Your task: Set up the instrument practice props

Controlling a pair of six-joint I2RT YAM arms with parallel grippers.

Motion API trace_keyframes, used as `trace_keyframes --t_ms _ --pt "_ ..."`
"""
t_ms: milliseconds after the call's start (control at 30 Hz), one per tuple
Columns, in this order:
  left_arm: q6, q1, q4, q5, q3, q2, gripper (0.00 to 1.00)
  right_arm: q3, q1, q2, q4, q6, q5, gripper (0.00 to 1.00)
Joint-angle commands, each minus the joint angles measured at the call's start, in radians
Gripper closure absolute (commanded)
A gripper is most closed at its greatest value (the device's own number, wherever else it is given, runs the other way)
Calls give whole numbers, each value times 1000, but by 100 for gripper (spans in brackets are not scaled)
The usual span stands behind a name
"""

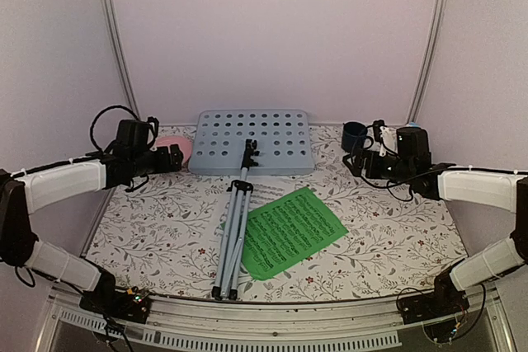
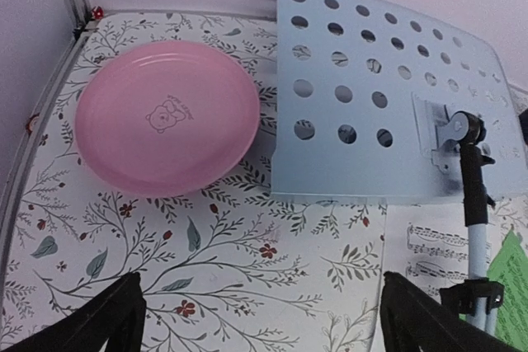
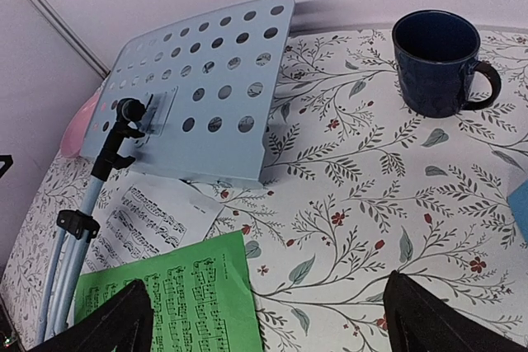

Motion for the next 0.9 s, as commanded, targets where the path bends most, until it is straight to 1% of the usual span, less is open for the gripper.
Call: trace_keyframes --t_ms 0,100,267,400,567,667,767,867 --pt "12 -84 -21 44 108 72 1 40 17 27 13 23 20 1" --pt "11 -151 -24 40 183 140 1 33 21 22 13 35 33 1" --pt "22 -251 -57 30 323 263 5 -34 25 -44 85 54 50 1" --pt "36 -314 -100 23 435 377 6 -81 25 -73 144 90 6 1" --pt "34 -369 -183 22 561 511 16 -137 27 -103 213 128 -42 1" --pt "21 -396 -234 -25 620 578 20 -159 27 -126 231 138 -49 1" --pt "-3 -407 -296 -54 674 636 24 -192 27 -153 262 163 -45 1" --pt "-25 -412 -324 -62 709 700 29 -215 27 -164 275 183 -31 1"
